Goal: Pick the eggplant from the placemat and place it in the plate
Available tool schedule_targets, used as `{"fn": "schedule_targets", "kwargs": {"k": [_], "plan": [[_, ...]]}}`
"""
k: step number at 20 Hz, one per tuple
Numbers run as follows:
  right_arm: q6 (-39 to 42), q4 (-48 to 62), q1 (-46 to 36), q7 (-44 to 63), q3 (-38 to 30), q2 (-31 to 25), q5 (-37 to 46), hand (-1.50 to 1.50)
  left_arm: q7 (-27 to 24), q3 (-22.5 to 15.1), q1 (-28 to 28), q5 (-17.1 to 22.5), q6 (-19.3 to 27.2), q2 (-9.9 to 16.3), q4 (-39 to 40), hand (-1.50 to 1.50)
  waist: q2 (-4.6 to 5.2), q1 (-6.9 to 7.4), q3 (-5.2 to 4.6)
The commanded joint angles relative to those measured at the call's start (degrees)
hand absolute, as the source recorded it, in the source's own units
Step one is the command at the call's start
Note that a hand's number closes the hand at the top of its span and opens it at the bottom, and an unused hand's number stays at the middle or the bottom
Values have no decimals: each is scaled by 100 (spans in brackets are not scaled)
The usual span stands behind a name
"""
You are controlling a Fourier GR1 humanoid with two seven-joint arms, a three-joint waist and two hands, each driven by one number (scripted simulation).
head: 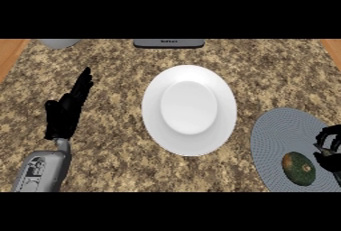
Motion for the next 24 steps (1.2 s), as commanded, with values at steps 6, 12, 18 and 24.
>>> {"fn": "schedule_targets", "kwargs": {"k": [6,12,18,24], "plan": [[-1702,-735,-255,-1722,47,-33,790,150,108,17,-31,-19,29,-16,-120,0,-13,-10,31],[-2577,-1626,-138,-2576,-397,427,335,150,288,70,-147,-33,98,-40,-67,0,-14,-106,29],[-1962,-2465,-837,-2276,-148,591,42,150,-169,-11,407,-65,-58,-41,-176,0,1,41,20],[-1246,-2687,-1549,-1063,524,1214,-139,150,193,165,-187,29,-197,88,-55,0,18,41,18]]}}
